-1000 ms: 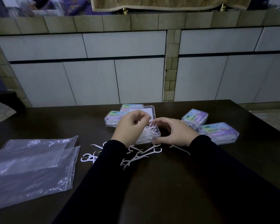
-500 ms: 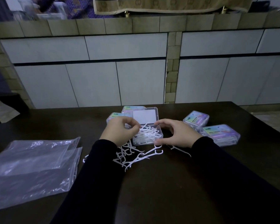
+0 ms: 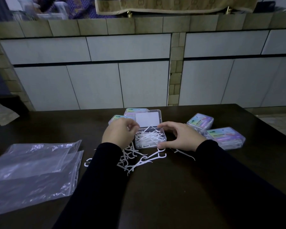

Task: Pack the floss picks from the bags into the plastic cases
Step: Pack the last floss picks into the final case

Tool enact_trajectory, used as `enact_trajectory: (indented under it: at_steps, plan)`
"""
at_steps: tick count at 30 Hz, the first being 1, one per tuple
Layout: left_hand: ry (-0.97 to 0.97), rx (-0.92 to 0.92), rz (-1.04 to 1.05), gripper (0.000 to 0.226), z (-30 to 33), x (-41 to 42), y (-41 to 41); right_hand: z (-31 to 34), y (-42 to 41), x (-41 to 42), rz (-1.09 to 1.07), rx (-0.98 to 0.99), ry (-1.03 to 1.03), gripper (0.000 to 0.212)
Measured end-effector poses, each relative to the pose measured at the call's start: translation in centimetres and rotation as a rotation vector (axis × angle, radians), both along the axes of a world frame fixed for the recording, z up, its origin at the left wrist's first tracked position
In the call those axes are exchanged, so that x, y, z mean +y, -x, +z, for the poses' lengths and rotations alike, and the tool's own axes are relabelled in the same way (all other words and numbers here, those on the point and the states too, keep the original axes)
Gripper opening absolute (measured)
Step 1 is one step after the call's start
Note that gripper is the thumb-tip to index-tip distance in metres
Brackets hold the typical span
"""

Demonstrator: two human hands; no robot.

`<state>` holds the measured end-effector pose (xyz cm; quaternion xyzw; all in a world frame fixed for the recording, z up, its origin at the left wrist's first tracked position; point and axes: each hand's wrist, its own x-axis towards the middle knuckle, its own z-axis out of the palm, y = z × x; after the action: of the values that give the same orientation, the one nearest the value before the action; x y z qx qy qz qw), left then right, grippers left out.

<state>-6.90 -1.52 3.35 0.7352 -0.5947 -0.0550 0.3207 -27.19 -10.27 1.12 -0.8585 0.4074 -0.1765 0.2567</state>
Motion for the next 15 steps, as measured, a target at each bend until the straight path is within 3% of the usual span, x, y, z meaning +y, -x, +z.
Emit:
enact_trajectory:
  at_steps: [8, 12, 15]
  plan:
    - [-0.061, -0.019, 0.016, 0.006, -0.4, -0.2, 0.4, -0.1, -0.1, -0.1, -0.013, 0.024, 0.011, 0.075]
    - [0.103, -0.056, -0.079, 0.028, -0.8, -0.4, 1.1, 0.0, 0.0, 0.0, -0.009, 0.025, 0.007, 0.076]
    - [0.050, -0.119, -0.184, 0.037, -1.0, -0.8, 2.0, -0.2, 0.0, -0.1, -0.003, 0.010, 0.004, 0.076]
